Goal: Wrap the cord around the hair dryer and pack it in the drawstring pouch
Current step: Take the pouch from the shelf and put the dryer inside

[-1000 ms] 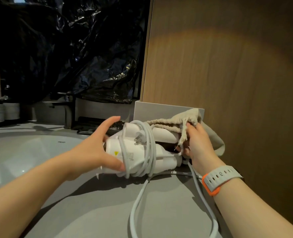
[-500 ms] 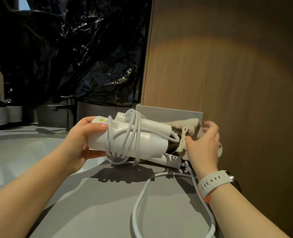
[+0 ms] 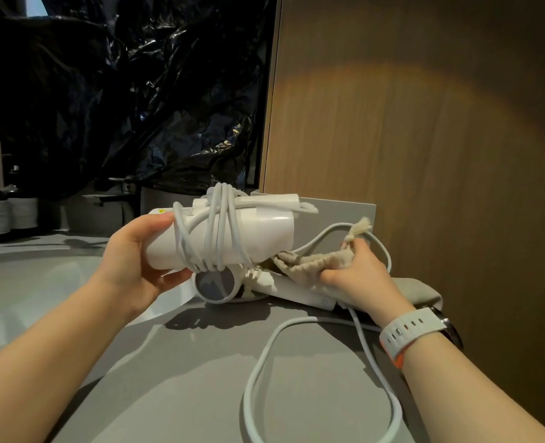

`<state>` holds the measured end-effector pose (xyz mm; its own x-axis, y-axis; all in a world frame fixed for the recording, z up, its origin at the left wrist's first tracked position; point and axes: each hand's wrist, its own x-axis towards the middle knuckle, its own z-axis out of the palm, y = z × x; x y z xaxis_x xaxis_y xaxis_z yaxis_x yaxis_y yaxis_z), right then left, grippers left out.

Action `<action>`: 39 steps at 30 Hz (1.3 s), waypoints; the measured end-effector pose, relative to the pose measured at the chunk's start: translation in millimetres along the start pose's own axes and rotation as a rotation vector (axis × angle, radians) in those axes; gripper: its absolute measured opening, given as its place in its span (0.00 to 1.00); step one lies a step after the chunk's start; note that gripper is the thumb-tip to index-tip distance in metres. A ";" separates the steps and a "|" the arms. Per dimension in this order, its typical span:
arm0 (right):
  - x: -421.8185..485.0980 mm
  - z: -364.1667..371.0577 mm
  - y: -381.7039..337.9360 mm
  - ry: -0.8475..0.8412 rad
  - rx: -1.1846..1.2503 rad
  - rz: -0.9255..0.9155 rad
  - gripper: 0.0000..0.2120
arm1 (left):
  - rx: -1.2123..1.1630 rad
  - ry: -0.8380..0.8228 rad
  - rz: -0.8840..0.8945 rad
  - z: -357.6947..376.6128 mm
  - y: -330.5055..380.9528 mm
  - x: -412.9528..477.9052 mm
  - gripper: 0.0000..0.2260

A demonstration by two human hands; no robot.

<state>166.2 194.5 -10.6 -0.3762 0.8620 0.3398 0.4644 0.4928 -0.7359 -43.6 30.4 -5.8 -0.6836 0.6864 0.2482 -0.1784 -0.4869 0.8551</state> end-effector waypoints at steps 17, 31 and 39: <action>10.5 8.3 16.4 0.177 0.063 -0.069 0.04 | -0.056 0.056 0.009 1.7 0.3 -1.0 0.04; -6.6 17.3 -7.1 -0.462 0.235 -0.238 0.17 | -0.216 0.127 0.059 -3.1 7.4 0.6 0.02; -0.3 7.3 -5.9 -0.246 0.583 -0.100 0.16 | -0.098 0.014 0.053 2.3 1.3 1.2 0.05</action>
<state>157.8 190.4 -10.7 -0.6001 0.7287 0.3299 -0.0687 0.3640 -0.9289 -43.0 31.9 -3.3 -0.7035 0.6511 0.2849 -0.2097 -0.5732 0.7921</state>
